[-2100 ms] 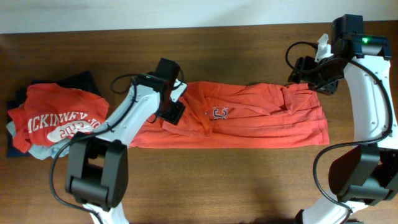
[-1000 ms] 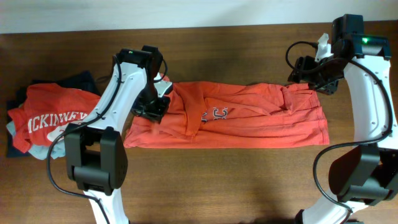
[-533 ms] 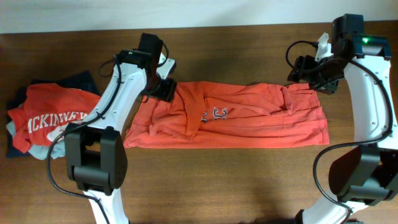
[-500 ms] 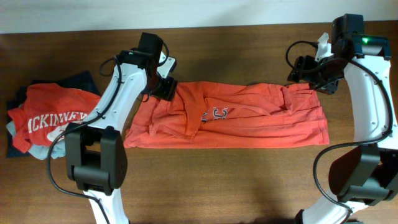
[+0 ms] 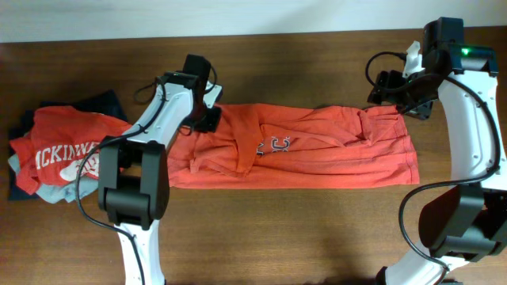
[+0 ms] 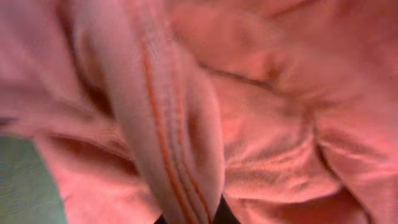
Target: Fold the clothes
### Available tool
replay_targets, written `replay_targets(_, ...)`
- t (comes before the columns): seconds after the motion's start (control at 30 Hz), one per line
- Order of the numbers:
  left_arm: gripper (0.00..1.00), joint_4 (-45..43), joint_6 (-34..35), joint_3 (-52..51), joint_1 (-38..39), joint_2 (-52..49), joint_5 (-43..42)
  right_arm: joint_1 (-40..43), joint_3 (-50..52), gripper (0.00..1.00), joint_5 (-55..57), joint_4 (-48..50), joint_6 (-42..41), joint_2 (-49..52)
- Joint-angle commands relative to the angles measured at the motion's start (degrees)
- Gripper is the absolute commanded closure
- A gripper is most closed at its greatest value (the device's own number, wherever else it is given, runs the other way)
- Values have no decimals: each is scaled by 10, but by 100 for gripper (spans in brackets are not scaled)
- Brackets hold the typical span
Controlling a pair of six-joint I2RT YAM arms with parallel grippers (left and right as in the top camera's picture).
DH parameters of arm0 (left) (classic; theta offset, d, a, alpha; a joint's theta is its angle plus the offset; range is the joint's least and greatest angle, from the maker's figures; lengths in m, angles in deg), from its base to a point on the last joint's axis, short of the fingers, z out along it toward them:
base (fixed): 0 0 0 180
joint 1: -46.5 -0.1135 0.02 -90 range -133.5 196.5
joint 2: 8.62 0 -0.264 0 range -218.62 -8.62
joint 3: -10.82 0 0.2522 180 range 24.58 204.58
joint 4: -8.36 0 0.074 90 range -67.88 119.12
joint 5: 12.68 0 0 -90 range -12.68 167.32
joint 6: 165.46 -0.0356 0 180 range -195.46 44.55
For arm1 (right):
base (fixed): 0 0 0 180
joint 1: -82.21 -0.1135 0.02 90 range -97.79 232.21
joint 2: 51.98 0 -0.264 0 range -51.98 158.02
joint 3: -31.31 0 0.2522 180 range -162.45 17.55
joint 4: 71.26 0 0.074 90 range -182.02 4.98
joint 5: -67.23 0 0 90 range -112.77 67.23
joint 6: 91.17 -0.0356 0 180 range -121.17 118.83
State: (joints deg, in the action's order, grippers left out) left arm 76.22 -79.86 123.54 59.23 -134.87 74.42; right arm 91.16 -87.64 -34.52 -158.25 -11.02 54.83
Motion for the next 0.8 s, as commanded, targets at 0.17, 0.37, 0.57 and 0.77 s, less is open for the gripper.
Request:
replay_targets(0.17, 96, 54, 38, 15, -65, 23, 41, -3, -3, 35, 15, 0, 3, 72)
replay_targets(0.37, 94, 55, 38, 15, -66, 23, 38, -3, -3, 37, 17, -9, -1, 122)
replay_targets(0.57, 93, 53, 38, 15, -65, 23, 38, -3, -3, 36, 20, 23, -8, 162)
replay_targets(0.77, 93, 53, 38, 15, -65, 23, 38, -4, -3, 39, 24, 64, -22, 200)
